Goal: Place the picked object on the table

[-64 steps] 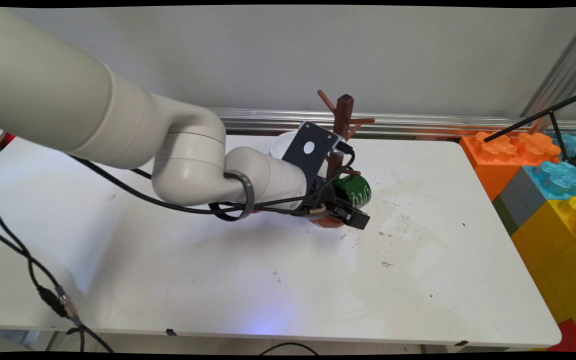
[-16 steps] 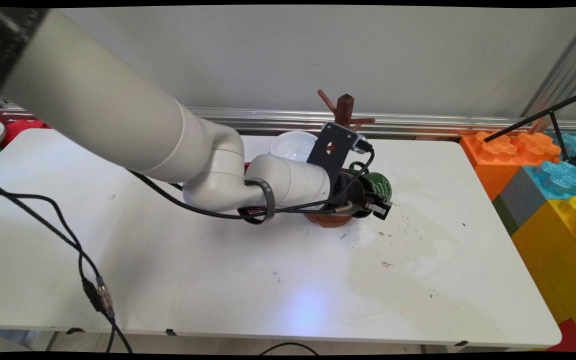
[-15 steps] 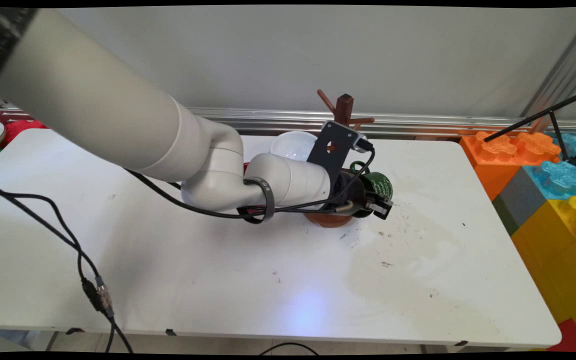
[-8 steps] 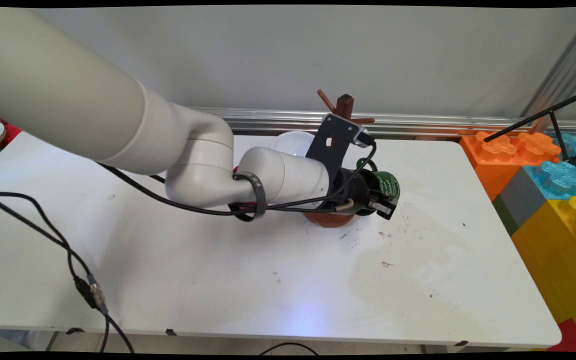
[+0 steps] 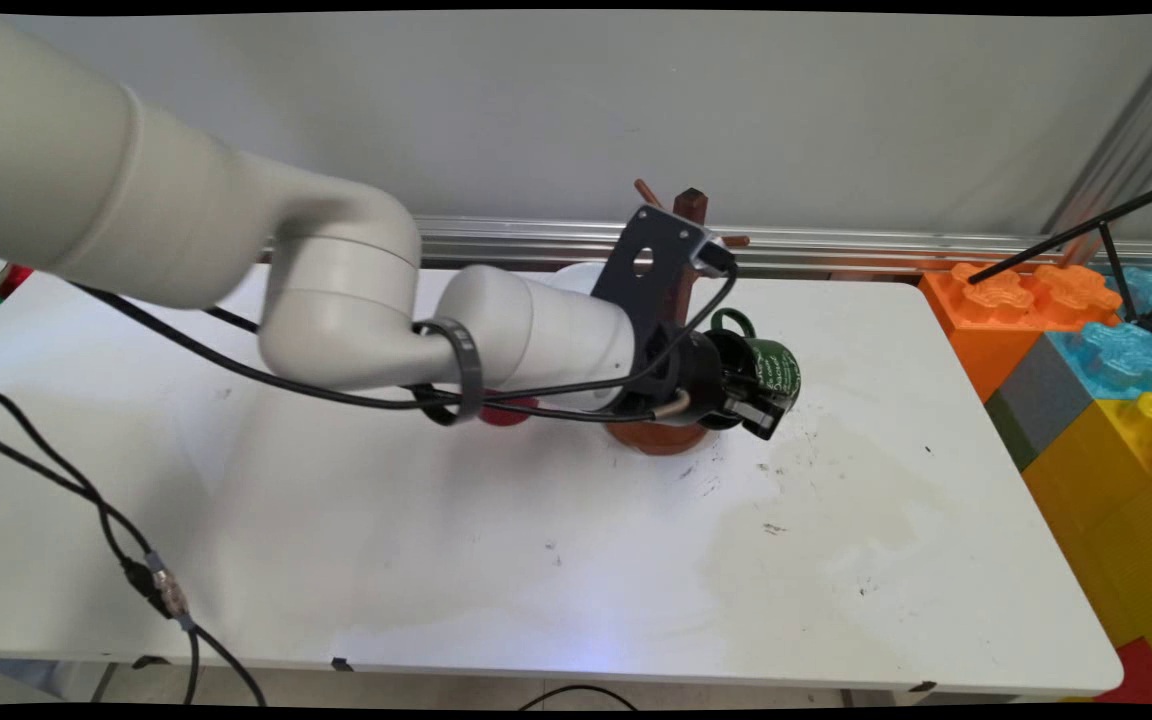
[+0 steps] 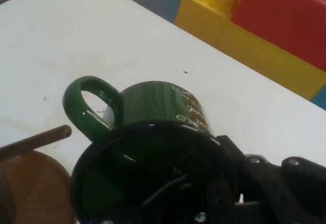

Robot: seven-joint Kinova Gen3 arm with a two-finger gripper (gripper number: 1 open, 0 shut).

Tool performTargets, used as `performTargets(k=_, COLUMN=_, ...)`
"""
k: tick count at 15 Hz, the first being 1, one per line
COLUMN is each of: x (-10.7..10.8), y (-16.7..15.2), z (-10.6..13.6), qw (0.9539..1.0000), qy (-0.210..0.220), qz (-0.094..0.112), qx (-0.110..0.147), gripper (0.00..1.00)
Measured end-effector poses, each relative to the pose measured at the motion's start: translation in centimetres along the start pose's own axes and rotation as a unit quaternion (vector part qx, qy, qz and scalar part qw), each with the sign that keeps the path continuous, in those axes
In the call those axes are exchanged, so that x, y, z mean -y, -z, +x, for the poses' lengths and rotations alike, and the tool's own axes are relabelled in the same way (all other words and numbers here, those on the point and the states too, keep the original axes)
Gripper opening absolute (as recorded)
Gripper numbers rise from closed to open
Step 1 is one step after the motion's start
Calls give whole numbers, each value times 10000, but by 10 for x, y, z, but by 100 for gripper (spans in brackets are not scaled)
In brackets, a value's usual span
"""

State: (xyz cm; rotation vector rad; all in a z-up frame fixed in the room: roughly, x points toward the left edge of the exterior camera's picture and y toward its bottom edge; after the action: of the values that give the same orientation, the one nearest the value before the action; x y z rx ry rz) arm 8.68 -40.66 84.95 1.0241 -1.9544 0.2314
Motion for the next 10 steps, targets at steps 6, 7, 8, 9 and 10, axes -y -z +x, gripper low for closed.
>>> performTargets(k=6, x=9, y=41, z=11, qw=9989, qy=-409, qz=-105, qx=206, gripper=0)
performTargets(k=7, x=11, y=48, z=12, qw=9986, qy=-466, qz=-117, qx=213, gripper=0)
performTargets(k=8, x=12, y=53, z=12, qw=9983, qy=-524, qz=-133, qx=220, gripper=0)
performTargets(k=9, x=13, y=58, z=11, qw=9979, qy=-588, qz=-151, qx=231, gripper=0)
performTargets(k=10, x=14, y=63, z=9, qw=9974, qy=-659, qz=-171, qx=255, gripper=0)
